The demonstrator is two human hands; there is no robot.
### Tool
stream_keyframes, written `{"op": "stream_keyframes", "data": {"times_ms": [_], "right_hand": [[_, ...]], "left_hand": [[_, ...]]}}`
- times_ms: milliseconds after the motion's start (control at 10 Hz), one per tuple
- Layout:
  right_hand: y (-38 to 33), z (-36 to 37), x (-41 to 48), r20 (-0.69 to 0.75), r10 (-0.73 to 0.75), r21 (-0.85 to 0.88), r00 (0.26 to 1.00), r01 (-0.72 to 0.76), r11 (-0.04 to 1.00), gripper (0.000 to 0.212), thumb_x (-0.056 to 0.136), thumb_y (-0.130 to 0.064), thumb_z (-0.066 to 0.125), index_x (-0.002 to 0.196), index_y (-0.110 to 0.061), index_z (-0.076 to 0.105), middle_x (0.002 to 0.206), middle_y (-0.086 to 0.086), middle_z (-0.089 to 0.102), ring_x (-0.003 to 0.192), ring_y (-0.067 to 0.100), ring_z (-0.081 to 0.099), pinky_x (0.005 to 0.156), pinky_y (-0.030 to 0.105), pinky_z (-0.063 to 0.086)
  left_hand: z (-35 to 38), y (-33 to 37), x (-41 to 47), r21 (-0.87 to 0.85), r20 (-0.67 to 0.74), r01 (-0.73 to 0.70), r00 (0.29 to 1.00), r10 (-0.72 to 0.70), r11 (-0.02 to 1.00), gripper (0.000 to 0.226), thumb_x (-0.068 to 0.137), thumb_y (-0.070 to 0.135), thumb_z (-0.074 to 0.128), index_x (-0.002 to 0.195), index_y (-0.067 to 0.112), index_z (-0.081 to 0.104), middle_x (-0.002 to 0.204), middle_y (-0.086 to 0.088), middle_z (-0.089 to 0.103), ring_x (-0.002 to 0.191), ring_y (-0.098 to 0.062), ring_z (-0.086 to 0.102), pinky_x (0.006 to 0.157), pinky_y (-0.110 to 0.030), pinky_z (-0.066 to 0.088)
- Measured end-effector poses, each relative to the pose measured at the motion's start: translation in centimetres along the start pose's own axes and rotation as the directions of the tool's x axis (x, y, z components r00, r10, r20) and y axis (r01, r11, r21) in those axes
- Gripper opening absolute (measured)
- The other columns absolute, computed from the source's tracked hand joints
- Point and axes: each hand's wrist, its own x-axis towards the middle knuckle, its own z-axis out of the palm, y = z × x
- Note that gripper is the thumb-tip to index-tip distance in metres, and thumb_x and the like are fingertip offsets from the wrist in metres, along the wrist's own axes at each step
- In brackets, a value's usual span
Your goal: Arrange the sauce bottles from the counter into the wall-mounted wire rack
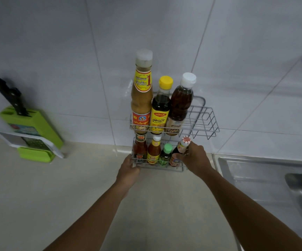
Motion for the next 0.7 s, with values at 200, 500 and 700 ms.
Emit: {"op": "stream_keyframes", "data": {"times_ms": [200, 500, 700], "right_hand": [[0.1, 0.3, 0.1, 0.026, -0.003, 0.011, 1.000, 0.003, 1.000, 0.041, 0.078, -0.029, 0.088, 0.109, -0.012, 0.067, 0.102, 0.009, 0.074, 0.089, 0.025, 0.068, 0.067, 0.026, 0.047], [1.1, 0.4, -1.1, 0.081, -0.015, 0.134, 0.997, 0.004, 0.991, 0.050, 0.079, -0.019, 0.087, 0.122, -0.014, 0.062, 0.114, 0.006, 0.072, 0.093, 0.019, 0.065, 0.066, 0.015, 0.046], [0.5, -0.2, -4.8, 0.065, -0.028, 0.173, 0.997, 0.017, 0.985, 0.058, 0.084, -0.017, 0.082, 0.136, -0.015, 0.058, 0.121, 0.002, 0.070, 0.103, 0.017, 0.064, 0.075, 0.009, 0.044]], "left_hand": [[-0.3, 0.2, -0.1, 0.006, 0.014, 0.020, 1.000, -0.020, 1.000, 0.072, 0.092, -0.005, 0.048, 0.156, 0.022, 0.029, 0.159, -0.002, 0.039, 0.147, -0.020, 0.035, 0.107, -0.029, 0.036], [-1.5, 0.1, -1.1, 0.091, 0.058, 0.049, 0.997, -0.054, 0.995, 0.073, 0.096, 0.005, 0.051, 0.159, 0.022, 0.020, 0.163, -0.004, 0.032, 0.148, -0.024, 0.033, 0.107, -0.032, 0.037], [-3.1, -0.1, -4.4, 0.258, 0.138, 0.015, 0.989, -0.052, 0.966, 0.065, 0.094, 0.013, 0.057, 0.155, 0.022, 0.034, 0.153, -0.007, 0.047, 0.134, -0.024, 0.050, 0.101, -0.031, 0.046]]}}
